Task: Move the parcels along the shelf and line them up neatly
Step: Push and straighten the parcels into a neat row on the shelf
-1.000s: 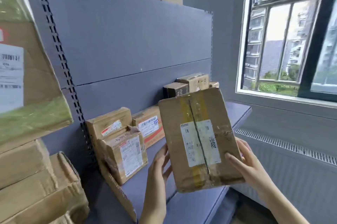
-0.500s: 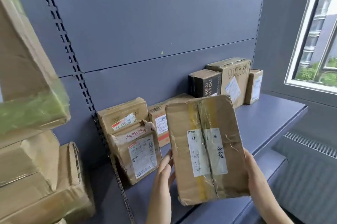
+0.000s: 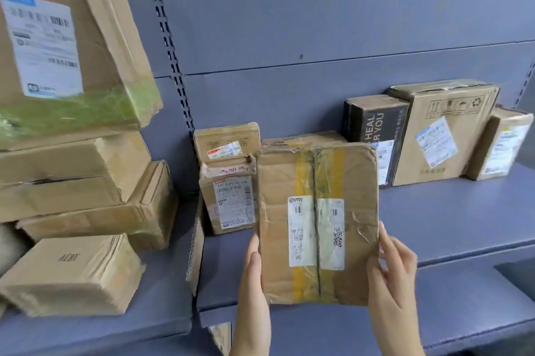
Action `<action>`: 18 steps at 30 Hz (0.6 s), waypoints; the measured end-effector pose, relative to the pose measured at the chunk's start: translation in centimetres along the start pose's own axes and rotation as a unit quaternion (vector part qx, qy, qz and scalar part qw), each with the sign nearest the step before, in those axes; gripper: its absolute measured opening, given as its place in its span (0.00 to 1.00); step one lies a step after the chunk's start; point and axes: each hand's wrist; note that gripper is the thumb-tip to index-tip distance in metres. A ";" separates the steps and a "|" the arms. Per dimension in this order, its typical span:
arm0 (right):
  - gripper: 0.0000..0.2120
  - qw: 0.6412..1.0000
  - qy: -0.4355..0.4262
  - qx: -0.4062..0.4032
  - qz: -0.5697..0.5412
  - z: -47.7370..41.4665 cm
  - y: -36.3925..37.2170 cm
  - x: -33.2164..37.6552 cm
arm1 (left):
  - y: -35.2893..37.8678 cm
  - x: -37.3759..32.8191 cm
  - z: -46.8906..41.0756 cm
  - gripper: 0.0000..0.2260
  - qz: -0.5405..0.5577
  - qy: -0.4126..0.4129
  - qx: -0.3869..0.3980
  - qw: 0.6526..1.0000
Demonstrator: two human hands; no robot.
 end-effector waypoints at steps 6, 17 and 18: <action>0.22 0.996 0.035 0.081 -0.005 1.2 -2.2 0.5 | 0.3 0.6 4.5 0.15 -0.058 0.057 -0.035 0.996; 0.25 0.977 0.102 0.184 0.031 -2.2 -4.4 0.6 | 4.0 0.7 5.7 0.32 -0.173 0.072 -0.002 0.982; 0.26 0.978 0.097 0.183 0.034 -2.2 -4.1 0.4 | 4.0 0.7 5.2 0.32 -0.173 0.072 -0.004 0.982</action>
Point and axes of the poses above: each hand's wrist, its own z-axis away from the middle knuckle, its own y-axis out of the palm, x = y × z, and after that the axes turned 3 degrees about -x, right-handed
